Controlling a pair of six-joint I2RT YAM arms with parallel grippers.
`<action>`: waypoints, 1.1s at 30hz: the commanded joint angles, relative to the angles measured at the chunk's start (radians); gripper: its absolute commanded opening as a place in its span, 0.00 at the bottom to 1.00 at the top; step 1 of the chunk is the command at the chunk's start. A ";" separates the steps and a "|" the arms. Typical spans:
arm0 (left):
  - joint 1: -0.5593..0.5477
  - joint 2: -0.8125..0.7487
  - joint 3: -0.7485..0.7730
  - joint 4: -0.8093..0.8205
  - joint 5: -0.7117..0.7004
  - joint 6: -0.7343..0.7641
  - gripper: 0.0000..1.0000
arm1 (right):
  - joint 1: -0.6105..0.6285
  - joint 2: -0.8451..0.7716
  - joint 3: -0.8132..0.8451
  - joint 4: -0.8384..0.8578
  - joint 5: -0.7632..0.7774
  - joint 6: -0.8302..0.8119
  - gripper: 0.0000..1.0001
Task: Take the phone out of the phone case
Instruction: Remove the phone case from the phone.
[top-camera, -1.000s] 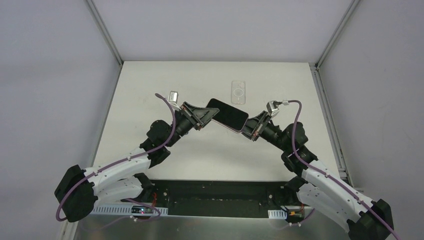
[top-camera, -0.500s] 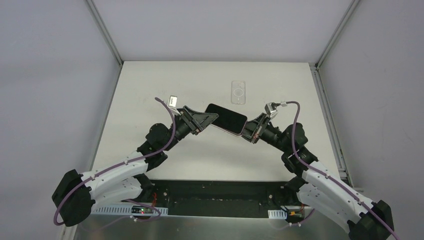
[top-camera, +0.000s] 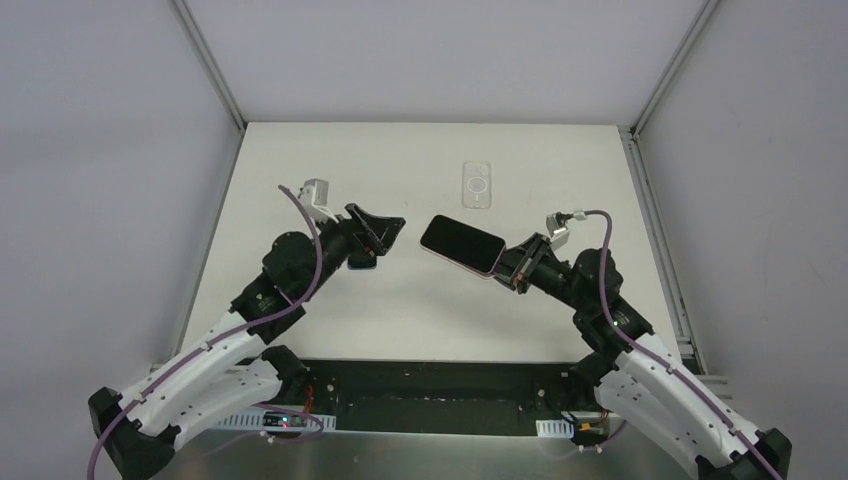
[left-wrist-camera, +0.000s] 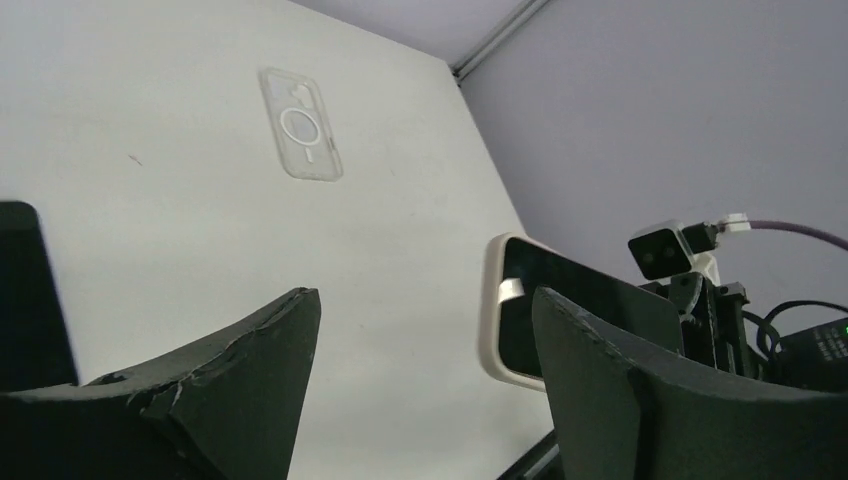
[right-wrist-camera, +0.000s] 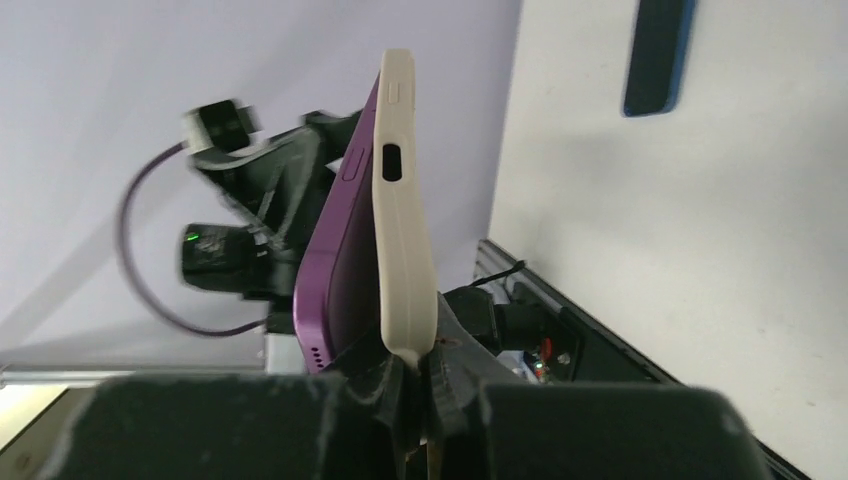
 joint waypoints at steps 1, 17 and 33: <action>-0.046 0.045 0.223 -0.343 -0.065 0.386 0.78 | -0.005 -0.032 0.125 -0.231 0.143 -0.125 0.00; -0.640 0.490 0.531 -0.452 -0.568 1.044 0.79 | -0.005 0.137 0.220 -0.501 0.240 -0.119 0.00; -0.646 0.668 0.628 -0.457 -0.271 1.105 0.70 | -0.005 0.179 0.252 -0.549 0.200 -0.077 0.00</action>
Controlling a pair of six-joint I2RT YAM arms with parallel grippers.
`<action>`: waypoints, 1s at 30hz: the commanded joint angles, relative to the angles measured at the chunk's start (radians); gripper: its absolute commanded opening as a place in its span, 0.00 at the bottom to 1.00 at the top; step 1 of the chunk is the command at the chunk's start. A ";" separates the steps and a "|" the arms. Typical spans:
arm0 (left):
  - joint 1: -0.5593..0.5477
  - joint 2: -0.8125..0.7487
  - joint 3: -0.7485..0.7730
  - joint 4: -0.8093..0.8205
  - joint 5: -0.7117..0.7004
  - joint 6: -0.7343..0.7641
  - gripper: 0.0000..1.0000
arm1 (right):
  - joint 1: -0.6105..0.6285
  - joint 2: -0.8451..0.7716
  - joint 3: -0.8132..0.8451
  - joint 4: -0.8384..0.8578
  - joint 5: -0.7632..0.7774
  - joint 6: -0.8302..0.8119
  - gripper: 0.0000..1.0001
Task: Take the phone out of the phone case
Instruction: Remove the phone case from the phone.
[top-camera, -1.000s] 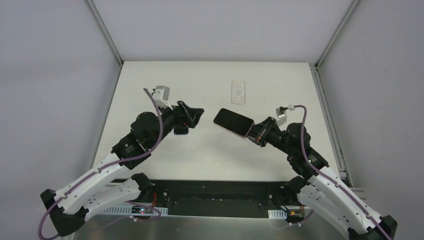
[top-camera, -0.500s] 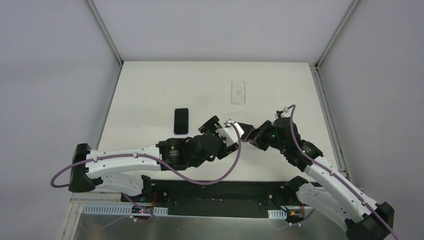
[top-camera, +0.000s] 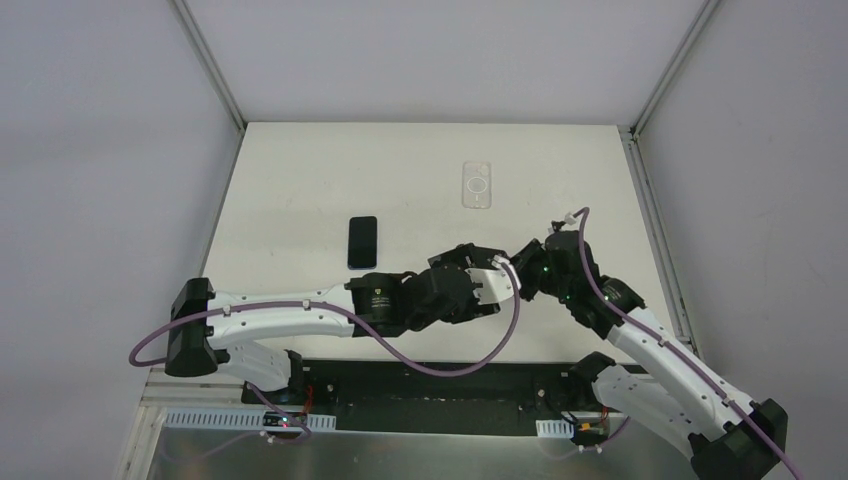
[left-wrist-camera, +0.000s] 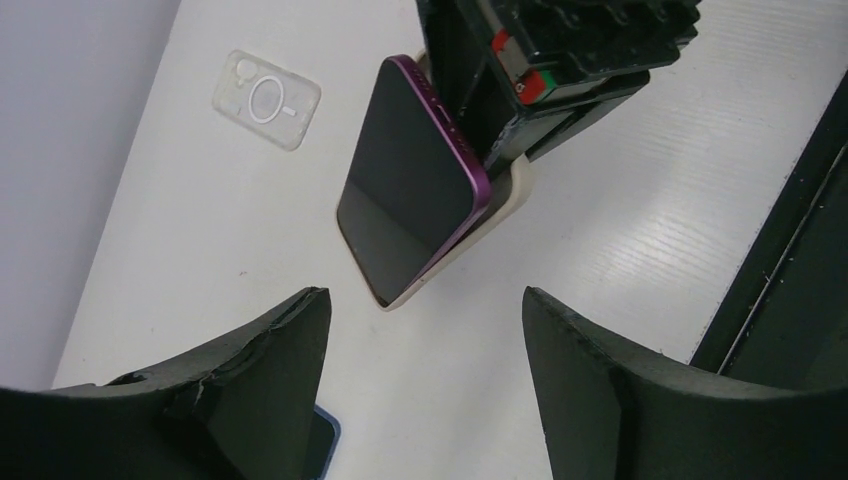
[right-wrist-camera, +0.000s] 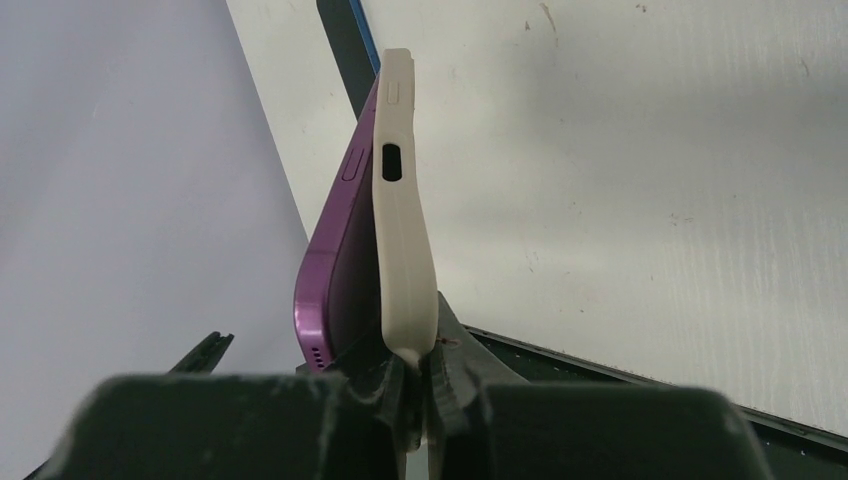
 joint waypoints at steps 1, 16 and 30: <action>-0.003 0.024 0.057 0.004 0.062 0.039 0.69 | -0.005 0.006 0.074 0.040 -0.036 0.031 0.00; 0.006 0.138 0.140 0.010 -0.034 0.033 0.57 | -0.005 0.010 0.082 0.038 -0.057 0.050 0.00; 0.031 0.180 0.157 0.015 -0.062 -0.001 0.52 | -0.005 -0.022 0.059 0.051 -0.063 0.070 0.00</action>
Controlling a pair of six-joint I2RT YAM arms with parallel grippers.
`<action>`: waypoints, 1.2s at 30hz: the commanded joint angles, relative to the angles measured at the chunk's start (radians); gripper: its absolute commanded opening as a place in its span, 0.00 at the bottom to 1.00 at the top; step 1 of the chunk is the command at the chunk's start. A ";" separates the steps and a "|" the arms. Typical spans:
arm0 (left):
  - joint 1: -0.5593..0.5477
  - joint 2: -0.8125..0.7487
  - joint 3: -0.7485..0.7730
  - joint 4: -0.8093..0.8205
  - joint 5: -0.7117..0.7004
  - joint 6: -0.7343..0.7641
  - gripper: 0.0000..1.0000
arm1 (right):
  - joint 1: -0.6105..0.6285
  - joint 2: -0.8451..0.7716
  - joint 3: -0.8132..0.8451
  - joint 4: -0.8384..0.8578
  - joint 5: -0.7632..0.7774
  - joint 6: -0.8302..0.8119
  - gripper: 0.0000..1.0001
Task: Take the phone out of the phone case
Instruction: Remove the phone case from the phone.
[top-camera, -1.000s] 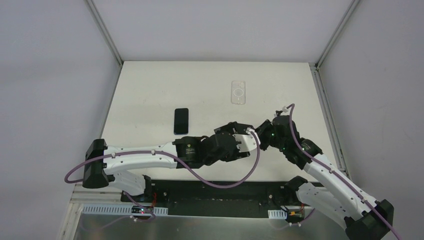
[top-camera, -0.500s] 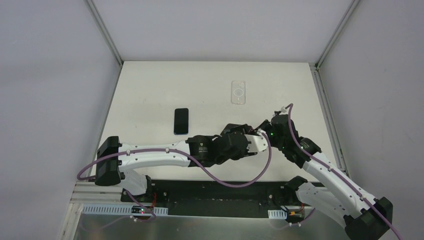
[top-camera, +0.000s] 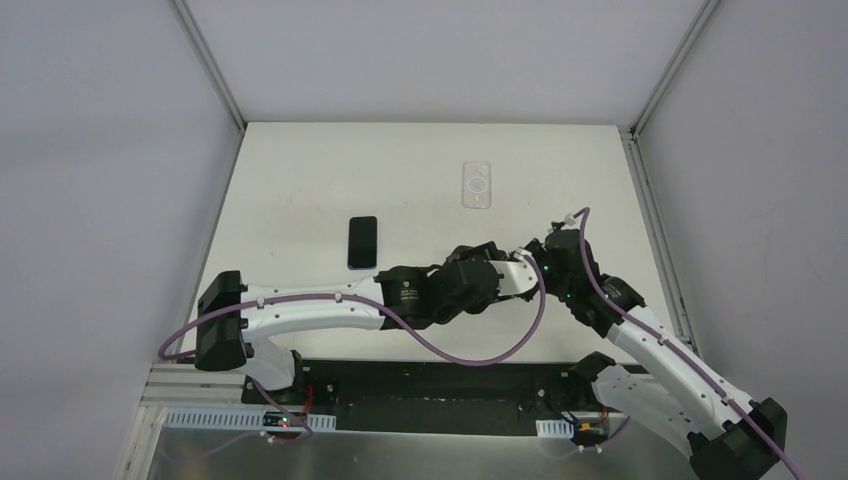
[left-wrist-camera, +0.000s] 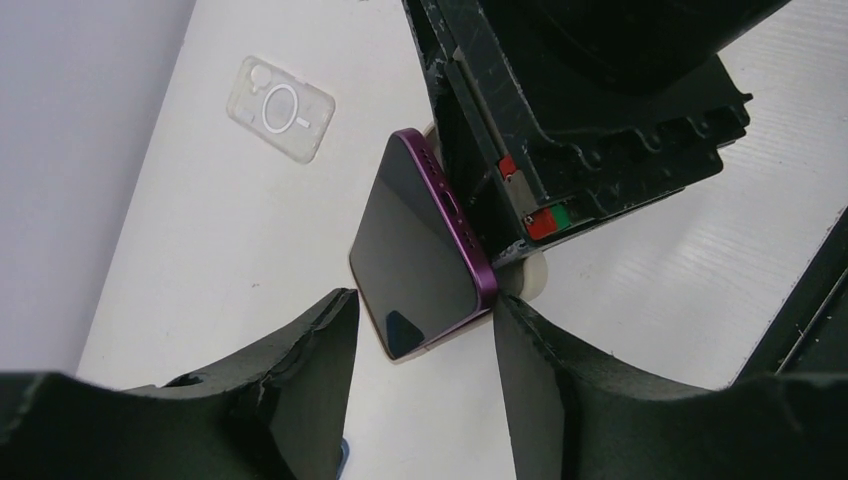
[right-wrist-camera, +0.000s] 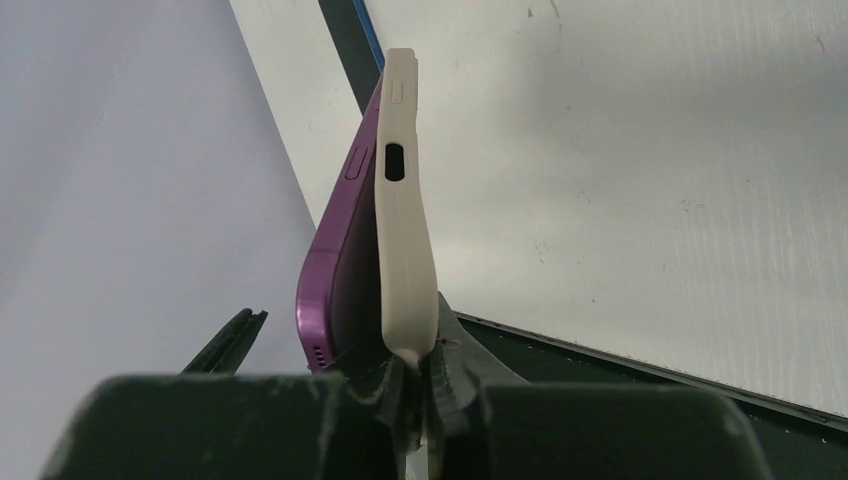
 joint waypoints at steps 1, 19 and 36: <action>0.010 0.036 0.041 0.016 -0.048 -0.017 0.51 | -0.003 -0.036 0.046 0.066 -0.040 0.038 0.00; 0.021 0.094 0.080 0.039 -0.108 -0.026 0.13 | -0.002 -0.058 0.025 0.085 -0.058 0.065 0.00; 0.002 -0.070 -0.007 0.069 -0.079 -0.047 0.00 | -0.003 -0.064 0.020 0.062 0.025 0.033 0.00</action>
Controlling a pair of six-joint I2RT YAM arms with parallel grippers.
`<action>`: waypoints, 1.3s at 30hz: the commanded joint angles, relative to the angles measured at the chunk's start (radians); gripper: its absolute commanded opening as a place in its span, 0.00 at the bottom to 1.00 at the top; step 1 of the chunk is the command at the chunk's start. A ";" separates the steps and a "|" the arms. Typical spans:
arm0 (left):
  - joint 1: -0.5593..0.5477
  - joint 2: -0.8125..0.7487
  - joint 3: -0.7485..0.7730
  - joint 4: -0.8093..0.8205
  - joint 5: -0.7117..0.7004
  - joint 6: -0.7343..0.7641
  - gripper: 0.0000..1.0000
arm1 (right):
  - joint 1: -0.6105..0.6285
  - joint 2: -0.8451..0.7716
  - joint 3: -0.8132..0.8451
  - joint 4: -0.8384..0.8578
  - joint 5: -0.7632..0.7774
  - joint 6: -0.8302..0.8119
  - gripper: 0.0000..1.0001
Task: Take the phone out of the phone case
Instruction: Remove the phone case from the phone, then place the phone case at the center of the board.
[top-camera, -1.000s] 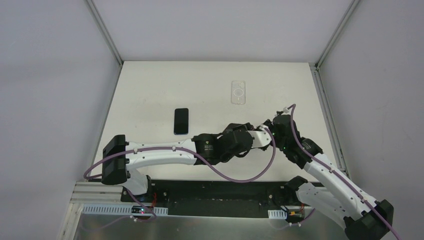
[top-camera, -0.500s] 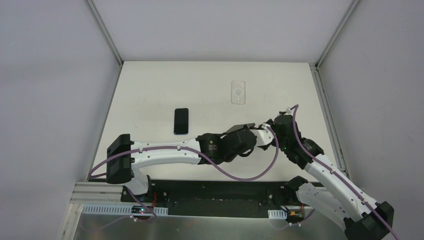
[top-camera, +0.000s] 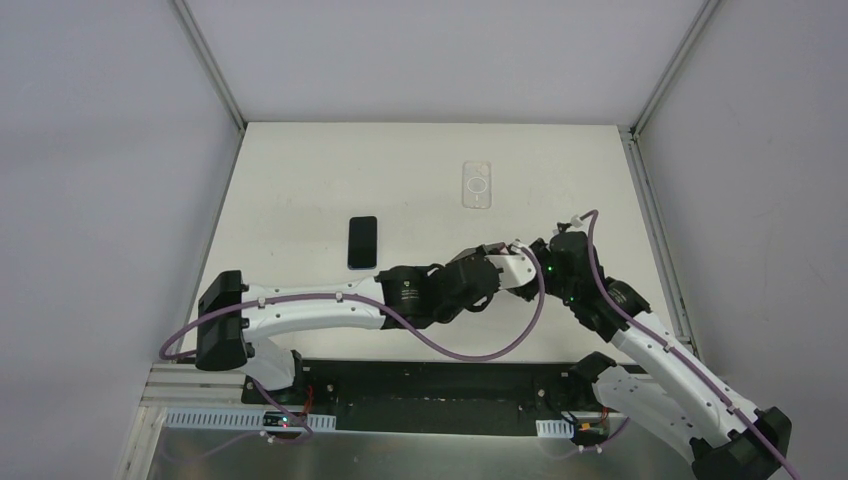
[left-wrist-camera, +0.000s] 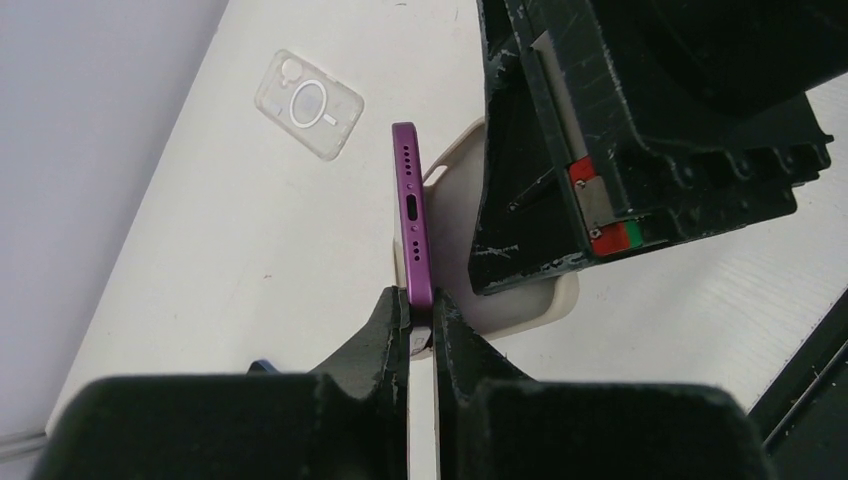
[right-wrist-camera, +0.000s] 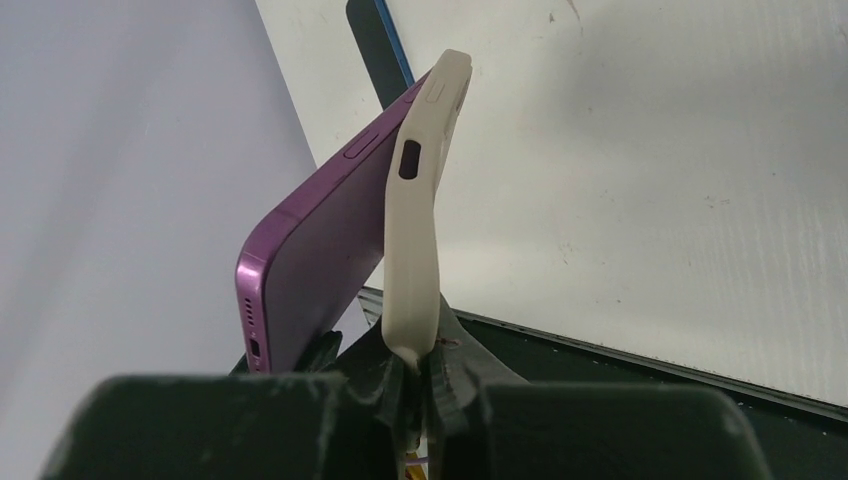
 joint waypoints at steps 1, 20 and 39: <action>-0.006 -0.109 -0.025 0.034 0.010 -0.020 0.00 | 0.003 -0.017 0.023 0.066 0.003 -0.019 0.00; -0.129 -0.324 -0.040 0.038 -0.067 0.072 0.00 | -0.089 0.009 0.011 0.046 0.152 -0.041 0.00; -0.130 -0.666 -0.404 0.078 -0.200 0.002 0.00 | -0.371 0.540 0.012 0.513 0.354 0.071 0.00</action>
